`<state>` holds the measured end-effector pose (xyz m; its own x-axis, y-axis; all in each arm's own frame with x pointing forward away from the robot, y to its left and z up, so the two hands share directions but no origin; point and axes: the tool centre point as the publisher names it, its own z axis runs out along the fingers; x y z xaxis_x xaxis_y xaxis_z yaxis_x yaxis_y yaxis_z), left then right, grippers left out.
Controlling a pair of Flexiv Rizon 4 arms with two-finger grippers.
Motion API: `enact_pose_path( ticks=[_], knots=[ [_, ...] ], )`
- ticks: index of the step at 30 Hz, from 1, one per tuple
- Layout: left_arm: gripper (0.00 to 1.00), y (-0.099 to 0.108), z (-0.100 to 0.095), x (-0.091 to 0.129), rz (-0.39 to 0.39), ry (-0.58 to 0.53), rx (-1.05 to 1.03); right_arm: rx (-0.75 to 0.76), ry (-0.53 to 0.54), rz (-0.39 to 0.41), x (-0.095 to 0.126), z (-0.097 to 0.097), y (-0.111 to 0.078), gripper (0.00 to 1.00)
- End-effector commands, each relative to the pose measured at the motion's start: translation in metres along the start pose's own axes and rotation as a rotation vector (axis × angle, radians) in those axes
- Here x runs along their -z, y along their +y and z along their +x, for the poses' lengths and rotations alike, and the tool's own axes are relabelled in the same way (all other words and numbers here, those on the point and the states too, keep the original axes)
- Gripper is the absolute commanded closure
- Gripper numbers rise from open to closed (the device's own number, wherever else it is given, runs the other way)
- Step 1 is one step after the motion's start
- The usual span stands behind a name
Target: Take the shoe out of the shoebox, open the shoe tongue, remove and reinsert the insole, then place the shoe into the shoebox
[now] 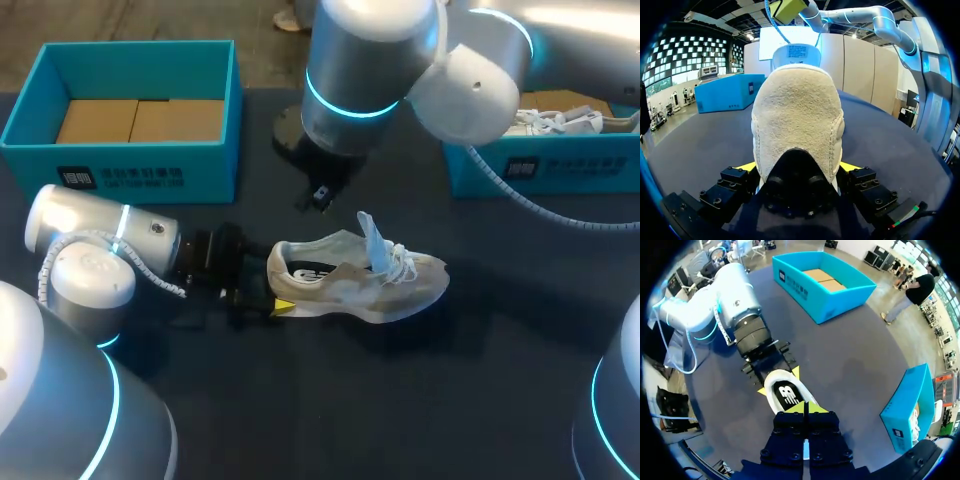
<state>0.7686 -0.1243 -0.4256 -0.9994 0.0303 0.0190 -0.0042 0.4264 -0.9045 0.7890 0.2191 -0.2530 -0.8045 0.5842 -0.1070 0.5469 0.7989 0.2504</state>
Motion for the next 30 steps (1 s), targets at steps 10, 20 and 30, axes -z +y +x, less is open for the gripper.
enact_pose_path(
  ticks=[10,20,30],
  knots=[
    [1.0,0.002,0.0,0.001,0.0,0.0,0.0,0.139,-0.045,0.174,0.002,-0.002,-0.004,1.0],
    [1.0,0.002,0.0,0.001,0.0,0.0,0.0,0.372,-0.009,0.215,-0.012,0.005,-0.018,1.0],
    [1.0,0.002,0.0,0.001,0.0,0.0,0.0,0.409,0.067,0.27,-0.048,0.011,-0.022,1.0]
  ],
)
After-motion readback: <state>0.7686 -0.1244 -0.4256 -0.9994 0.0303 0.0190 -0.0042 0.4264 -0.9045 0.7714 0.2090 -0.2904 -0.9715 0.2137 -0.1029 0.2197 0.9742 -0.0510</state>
